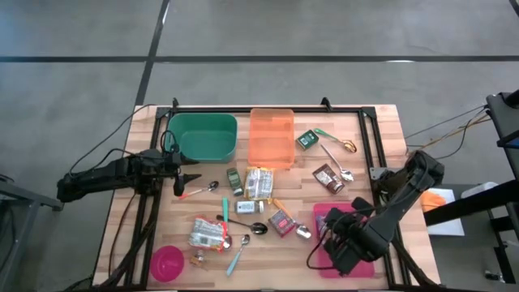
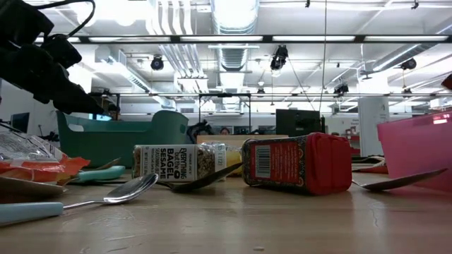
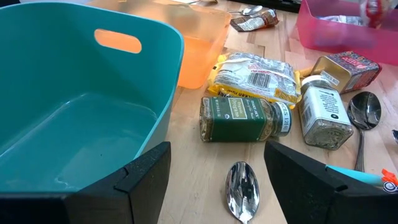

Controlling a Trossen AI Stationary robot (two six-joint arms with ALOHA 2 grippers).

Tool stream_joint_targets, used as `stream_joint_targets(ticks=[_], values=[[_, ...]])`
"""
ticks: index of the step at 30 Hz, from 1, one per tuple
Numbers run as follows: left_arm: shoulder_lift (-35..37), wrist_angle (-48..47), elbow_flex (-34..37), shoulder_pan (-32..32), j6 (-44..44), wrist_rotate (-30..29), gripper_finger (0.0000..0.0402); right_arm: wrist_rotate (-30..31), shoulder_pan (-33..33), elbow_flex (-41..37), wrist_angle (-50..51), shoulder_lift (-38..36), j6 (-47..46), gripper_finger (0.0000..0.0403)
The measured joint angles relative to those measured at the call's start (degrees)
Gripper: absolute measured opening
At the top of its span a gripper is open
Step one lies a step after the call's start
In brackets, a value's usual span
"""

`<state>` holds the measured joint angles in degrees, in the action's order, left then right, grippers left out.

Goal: Pick & Place Food Item
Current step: Put the red noodle pack into the pink bin, then put the yellow noodle pack into the pink bin

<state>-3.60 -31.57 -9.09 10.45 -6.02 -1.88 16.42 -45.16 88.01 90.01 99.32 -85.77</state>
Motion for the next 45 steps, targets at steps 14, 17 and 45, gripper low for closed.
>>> stream_joint_targets(ticks=[14, 17, 45], values=[[0.0, 0.0, 0.0, 0.0, 0.0, 0.0, 0.0261, -1.5, 3.7, -13.7, -1.7, -1.7, -6.2, 0.0011], [0.0, 0.0, 0.0, 0.0, 0.0, 0.0, 0.0261, -0.8, 3.8, -13.9, -2.6, -1.7, -6.8, 0.0011], [0.0, 0.0, 0.0, 0.0, 0.0, 0.0, 0.0261, 1.7, 8.1, -17.5, -9.4, -1.7, -1.4, 0.0251]])
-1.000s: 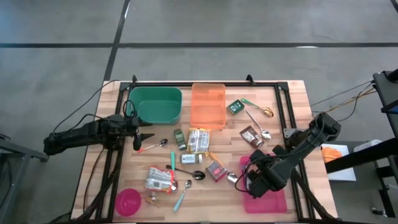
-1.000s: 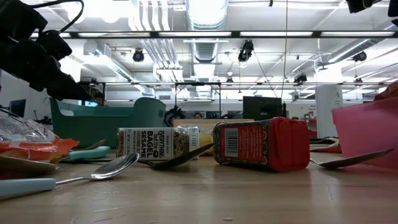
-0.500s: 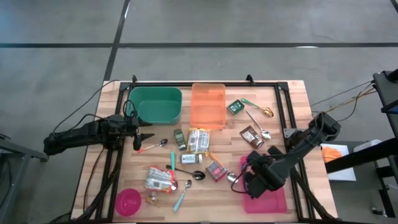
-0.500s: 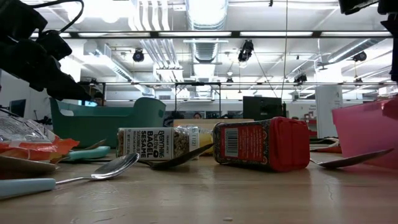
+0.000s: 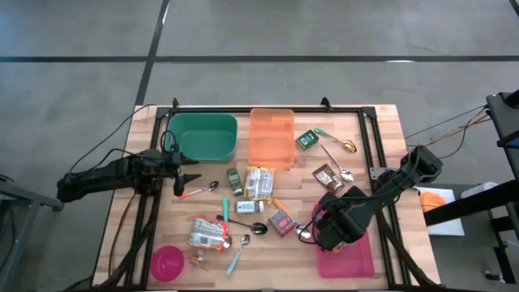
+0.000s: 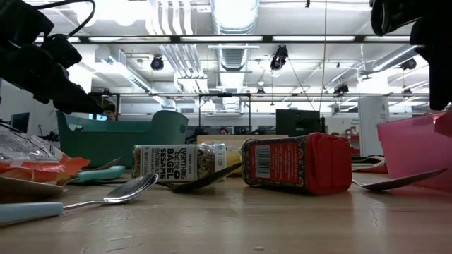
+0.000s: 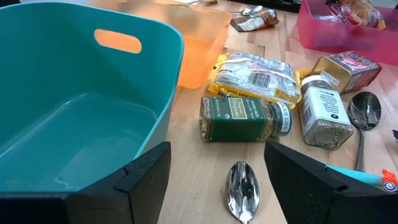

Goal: Pick & Place Food Item
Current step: Put the yellow noodle pack into the pink bin

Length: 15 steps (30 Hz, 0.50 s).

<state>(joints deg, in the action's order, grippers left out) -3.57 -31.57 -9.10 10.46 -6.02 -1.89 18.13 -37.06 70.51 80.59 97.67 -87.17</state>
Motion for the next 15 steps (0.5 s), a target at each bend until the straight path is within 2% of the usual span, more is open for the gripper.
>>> stream_joint_targets(ticks=[7, 12, 15], values=[[0.0, 0.0, 0.0, 0.0, 0.0, 0.0, 0.0261, 0.4, 0.0, 3.4, 1.9, 0.0, -1.4, 0.0258], [0.0, 0.0, 0.0, 0.0, 0.0, 0.0, 0.0261, 4.3, 0.0, 6.3, 1.7, 0.0, -0.9, 0.0258], [0.0, 0.0, 0.0, 0.0, 0.0, 0.0, 0.0261, 8.4, 0.4, 8.5, 0.5, 0.0, 3.6, 0.0258]])
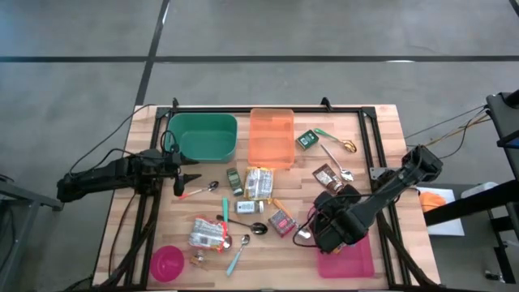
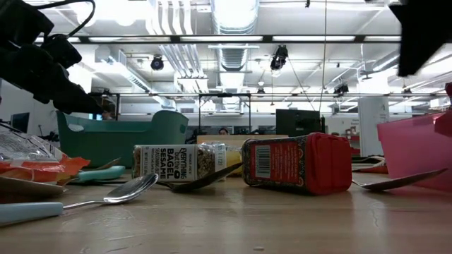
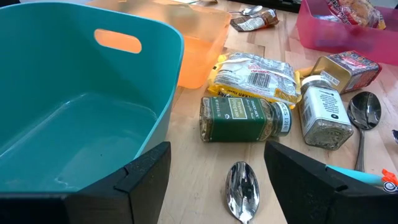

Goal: Pick & Place Food Item
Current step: Put the yellow noodle pack into the pink bin

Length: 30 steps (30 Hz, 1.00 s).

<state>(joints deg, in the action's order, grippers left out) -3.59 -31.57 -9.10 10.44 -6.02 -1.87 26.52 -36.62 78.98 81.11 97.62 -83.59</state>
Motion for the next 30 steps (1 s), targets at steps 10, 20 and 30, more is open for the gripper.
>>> stream_joint_targets(ticks=[10, 20, 30], values=[[0.0, 0.0, 0.0, 0.0, 0.0, 0.0, 0.0261, 6.1, 10.4, 3.4, -19.5, 0.1, 29.4, 0.0258], [0.0, 0.0, 0.0, 0.0, 0.0, 0.0, 0.0261, -0.1, 24.2, 1.2, -30.7, 0.1, 40.5, 0.0258], [0.0, 0.0, 0.0, 0.0, 0.0, 0.0, 0.0261, -11.4, 31.4, -10.4, -51.1, 0.6, 33.5, 0.0258]])
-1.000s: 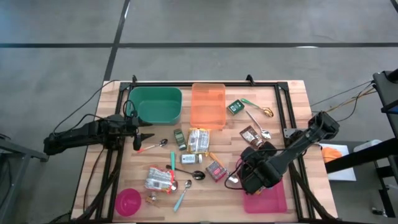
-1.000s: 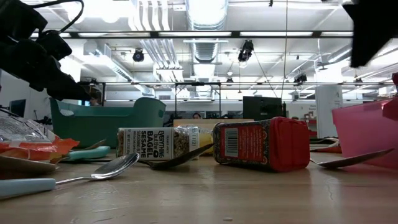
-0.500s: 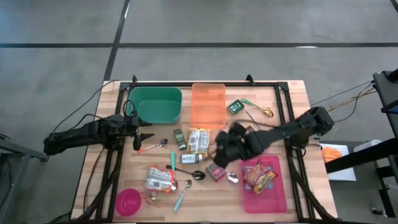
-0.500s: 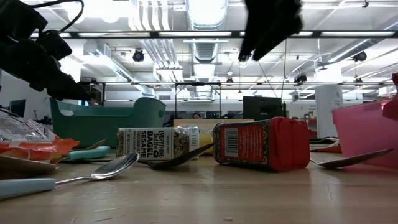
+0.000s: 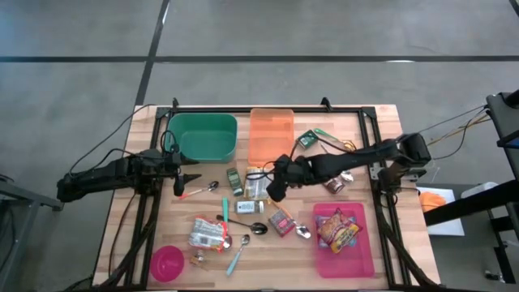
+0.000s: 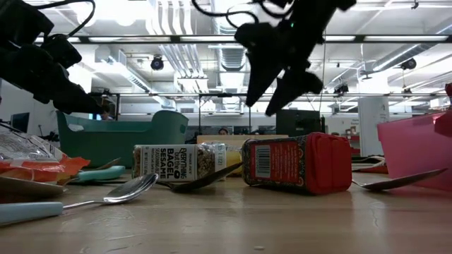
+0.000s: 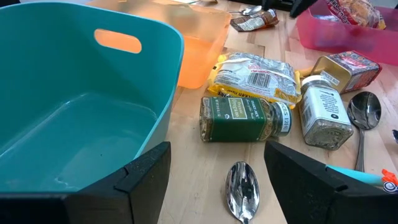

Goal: Pick & Place Food Item
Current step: Put the yellow noodle pack into the pink bin

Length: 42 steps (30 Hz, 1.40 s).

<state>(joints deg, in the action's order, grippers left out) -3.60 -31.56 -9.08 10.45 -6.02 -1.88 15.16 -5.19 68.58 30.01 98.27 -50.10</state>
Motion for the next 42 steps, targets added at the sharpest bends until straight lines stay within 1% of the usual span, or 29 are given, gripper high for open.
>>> stream_joint_targets(ticks=[6, 11, 13, 20, 31, 38, 42], values=[[0.0, 0.0, 0.0, 0.0, 0.0, 0.0, 0.0261, -1.2, 0.8, -3.5, -3.0, 2.1, -5.0, 0.0258], [-0.2, 0.0, 0.0, 0.0, 0.0, 0.0, 0.0261, -5.4, 0.3, -4.2, -11.1, 5.9, -6.7, 0.0258], [-0.5, 0.0, 0.0, 0.0, 0.0, 0.0, 0.0261, -6.2, 0.2, -4.2, -12.6, 7.4, -6.8, 0.0258], [-1.1, 0.0, 0.0, 0.0, 0.0, 0.0, 0.0261, -5.2, 0.2, -3.1, -14.6, 8.6, -6.7, 0.0258], [-1.1, 0.0, 0.0, 0.0, 0.0, 0.0, 0.0261, -6.5, -0.5, -3.2, -15.4, 8.7, -8.0, 0.0258], [-1.1, 0.0, 0.0, 0.0, 0.0, 0.0, 0.0261, -6.2, -0.9, -4.6, -15.7, 8.7, -10.5, 0.0258], [-1.1, 0.0, 0.0, 0.0, 0.0, 0.0, 0.0261, -4.9, -1.1, -5.4, -17.1, 8.8, -11.1, 0.0258]])
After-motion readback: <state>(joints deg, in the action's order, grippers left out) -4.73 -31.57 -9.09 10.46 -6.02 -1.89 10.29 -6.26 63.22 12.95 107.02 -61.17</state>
